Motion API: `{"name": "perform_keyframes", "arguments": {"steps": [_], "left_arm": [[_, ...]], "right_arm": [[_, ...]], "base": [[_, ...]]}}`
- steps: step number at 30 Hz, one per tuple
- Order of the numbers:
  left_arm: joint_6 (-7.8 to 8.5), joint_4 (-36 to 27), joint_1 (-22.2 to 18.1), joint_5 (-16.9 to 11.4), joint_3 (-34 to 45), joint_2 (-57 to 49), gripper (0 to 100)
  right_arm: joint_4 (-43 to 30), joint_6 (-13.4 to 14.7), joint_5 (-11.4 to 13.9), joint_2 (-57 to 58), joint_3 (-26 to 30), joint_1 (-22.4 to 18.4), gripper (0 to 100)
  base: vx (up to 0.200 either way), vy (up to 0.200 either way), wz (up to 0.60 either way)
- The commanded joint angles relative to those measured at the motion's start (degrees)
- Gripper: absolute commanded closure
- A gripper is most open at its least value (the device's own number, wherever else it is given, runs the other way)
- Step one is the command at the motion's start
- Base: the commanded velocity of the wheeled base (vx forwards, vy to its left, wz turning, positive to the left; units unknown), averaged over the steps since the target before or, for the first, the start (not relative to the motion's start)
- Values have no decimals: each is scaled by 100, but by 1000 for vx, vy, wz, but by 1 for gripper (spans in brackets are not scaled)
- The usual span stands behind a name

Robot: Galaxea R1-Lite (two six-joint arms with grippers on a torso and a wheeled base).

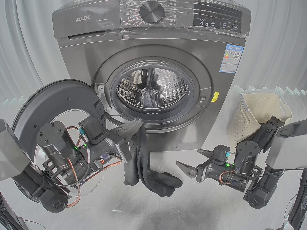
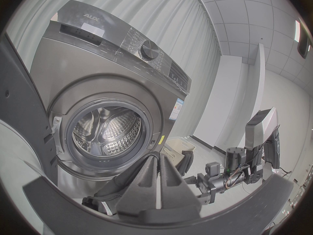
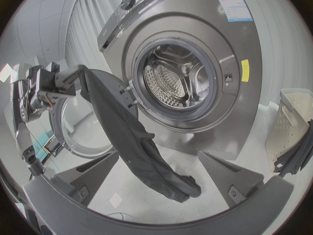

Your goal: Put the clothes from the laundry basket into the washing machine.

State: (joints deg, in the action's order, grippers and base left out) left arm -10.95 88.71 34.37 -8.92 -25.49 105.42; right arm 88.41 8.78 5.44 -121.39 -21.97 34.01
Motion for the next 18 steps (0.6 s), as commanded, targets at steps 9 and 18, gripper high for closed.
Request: {"name": "perform_keyframes", "arguments": {"steps": [9, 18], "left_arm": [[-4, 6, 79, -4, 27, -22, 100], [5, 6, 79, -4, 53, -22, 100]], "right_arm": [[-8, -298, 414, -332, -1231, 123, 0], [-43, -262, 546, -323, -1776, 343, 0]], "base": [[0, 0, 0], [0, 0, 0]]}}
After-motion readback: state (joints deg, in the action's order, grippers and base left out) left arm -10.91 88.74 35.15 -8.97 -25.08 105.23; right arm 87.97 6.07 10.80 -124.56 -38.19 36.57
